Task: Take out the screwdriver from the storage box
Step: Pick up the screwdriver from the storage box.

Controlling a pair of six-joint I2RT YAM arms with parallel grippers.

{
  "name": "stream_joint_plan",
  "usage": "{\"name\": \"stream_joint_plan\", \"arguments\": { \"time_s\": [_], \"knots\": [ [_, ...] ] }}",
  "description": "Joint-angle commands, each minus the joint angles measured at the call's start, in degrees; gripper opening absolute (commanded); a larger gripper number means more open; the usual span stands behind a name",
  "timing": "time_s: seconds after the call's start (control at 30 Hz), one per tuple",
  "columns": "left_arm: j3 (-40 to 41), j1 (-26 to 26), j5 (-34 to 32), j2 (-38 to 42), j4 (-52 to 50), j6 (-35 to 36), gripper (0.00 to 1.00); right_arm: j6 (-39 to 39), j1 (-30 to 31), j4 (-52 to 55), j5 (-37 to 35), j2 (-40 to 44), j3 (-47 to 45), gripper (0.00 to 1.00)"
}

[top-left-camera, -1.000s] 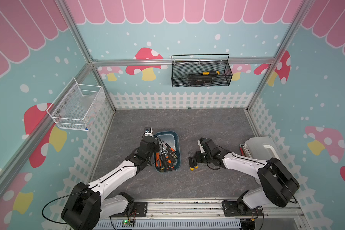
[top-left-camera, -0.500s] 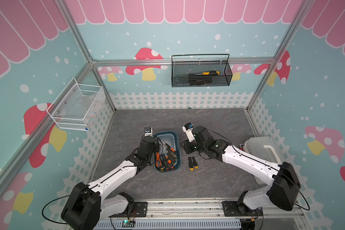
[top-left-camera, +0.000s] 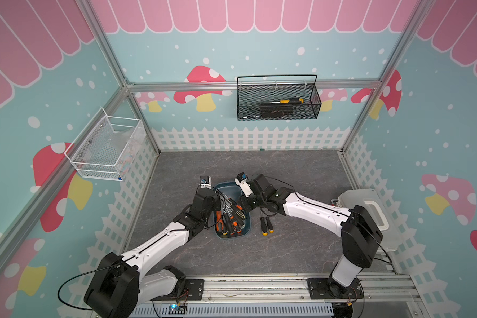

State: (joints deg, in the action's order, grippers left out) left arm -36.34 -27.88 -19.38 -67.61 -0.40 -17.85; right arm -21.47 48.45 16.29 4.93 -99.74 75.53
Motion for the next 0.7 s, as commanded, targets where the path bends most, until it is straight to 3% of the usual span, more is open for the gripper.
{"name": "stream_joint_plan", "arguments": {
  "time_s": [0.0,0.67],
  "knots": [
    [-0.1,-0.1,0.7,1.0,1.4,-1.2,0.0,2.1,0.6,1.0,-0.2,-3.2,2.5,0.29],
    [-0.3,-0.2,2.4,1.3,1.1,-1.3,0.0,6.3,0.7,6.4,-4.0,-15.4,11.9,0.3]
  ]
}}
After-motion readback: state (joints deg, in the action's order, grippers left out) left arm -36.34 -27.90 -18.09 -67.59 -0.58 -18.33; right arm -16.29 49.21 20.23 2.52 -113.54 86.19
